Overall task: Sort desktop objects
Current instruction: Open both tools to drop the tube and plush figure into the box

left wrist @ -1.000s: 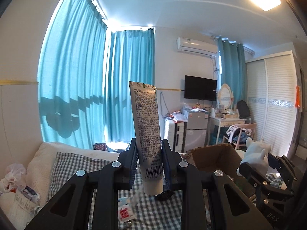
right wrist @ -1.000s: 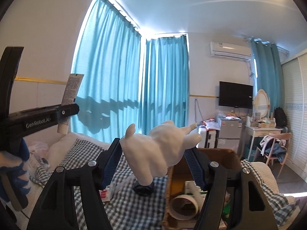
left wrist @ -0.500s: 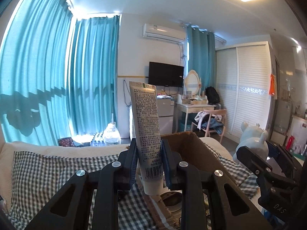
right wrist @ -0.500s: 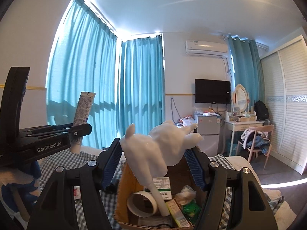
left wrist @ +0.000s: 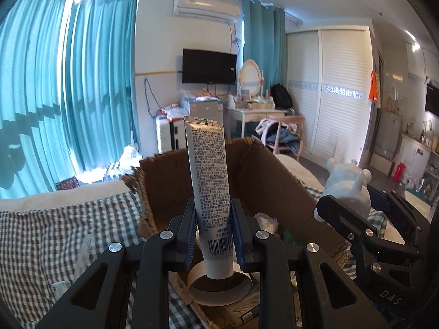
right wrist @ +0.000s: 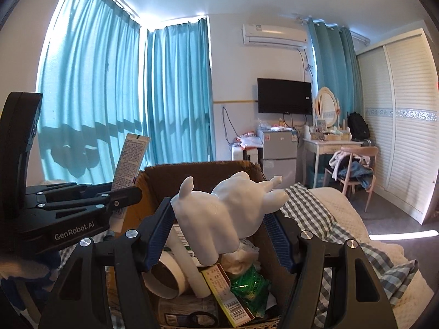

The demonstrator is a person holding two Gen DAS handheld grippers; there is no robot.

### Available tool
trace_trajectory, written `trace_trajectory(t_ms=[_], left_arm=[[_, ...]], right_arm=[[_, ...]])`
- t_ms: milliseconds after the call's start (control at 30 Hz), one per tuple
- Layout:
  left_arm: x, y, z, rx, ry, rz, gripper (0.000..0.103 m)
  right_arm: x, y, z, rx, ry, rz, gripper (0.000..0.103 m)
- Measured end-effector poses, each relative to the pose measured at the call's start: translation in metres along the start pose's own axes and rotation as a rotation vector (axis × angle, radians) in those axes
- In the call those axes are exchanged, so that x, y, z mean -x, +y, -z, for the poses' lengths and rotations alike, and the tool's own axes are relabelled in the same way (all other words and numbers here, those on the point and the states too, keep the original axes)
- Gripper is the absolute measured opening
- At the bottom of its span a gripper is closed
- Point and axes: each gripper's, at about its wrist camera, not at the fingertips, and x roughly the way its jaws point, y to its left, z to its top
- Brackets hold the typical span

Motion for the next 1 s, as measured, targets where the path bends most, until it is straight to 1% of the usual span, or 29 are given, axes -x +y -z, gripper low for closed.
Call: trace_trajectory(t_ms=[133, 300, 400, 533, 633, 767, 833, 867, 900, 933, 967, 1000], left_arm=[[-0.021, 0.002, 0.007, -0.004, 0.046, 0.001, 0.024], [-0.036, 0.002, 0.012, -0.017, 0.087, -0.012, 0.024], [-0.039, 0.001, 0.012, -0.011, 0.094, -0.022, 0.029], [-0.033, 0.002, 0.008, 0.003, 0.088, -0.029, 0.049], [-0.018, 0.004, 0.004, 0.005, 0.066, -0.033, 0.051], [0.01, 0.009, -0.002, 0.016, 0.025, -0.056, 0.063], [0.024, 0.013, -0.005, 0.029, 0.004, -0.067, 0.064], [0.031, 0.015, -0.006, 0.034, -0.006, -0.073, 0.067], [0.039, 0.017, -0.007, 0.042, -0.019, -0.082, 0.071], [0.048, 0.019, -0.008, 0.053, -0.034, -0.094, 0.082], [0.057, 0.022, -0.008, 0.069, -0.051, -0.108, 0.09], [0.066, 0.025, -0.009, 0.089, -0.067, -0.118, 0.093]], right_arm=[[-0.014, -0.004, 0.008, -0.005, 0.037, 0.003, 0.066], [-0.024, -0.006, 0.014, -0.005, 0.075, 0.013, 0.067], [-0.024, -0.006, 0.017, 0.021, 0.067, 0.044, 0.069], [-0.015, -0.005, 0.011, 0.03, 0.043, 0.06, 0.071], [-0.005, -0.006, 0.005, 0.027, 0.018, 0.066, 0.072], [0.009, -0.009, -0.002, 0.007, -0.016, 0.062, 0.077], [0.015, -0.01, -0.006, -0.008, -0.03, 0.058, 0.077], [0.018, -0.01, -0.009, -0.014, -0.036, 0.056, 0.077], [0.023, -0.01, -0.011, -0.015, -0.043, 0.055, 0.077], [0.028, -0.008, -0.015, -0.01, -0.053, 0.061, 0.077], [0.033, -0.007, -0.017, -0.005, -0.065, 0.066, 0.077], [0.039, -0.005, -0.02, -0.002, -0.078, 0.07, 0.077]])
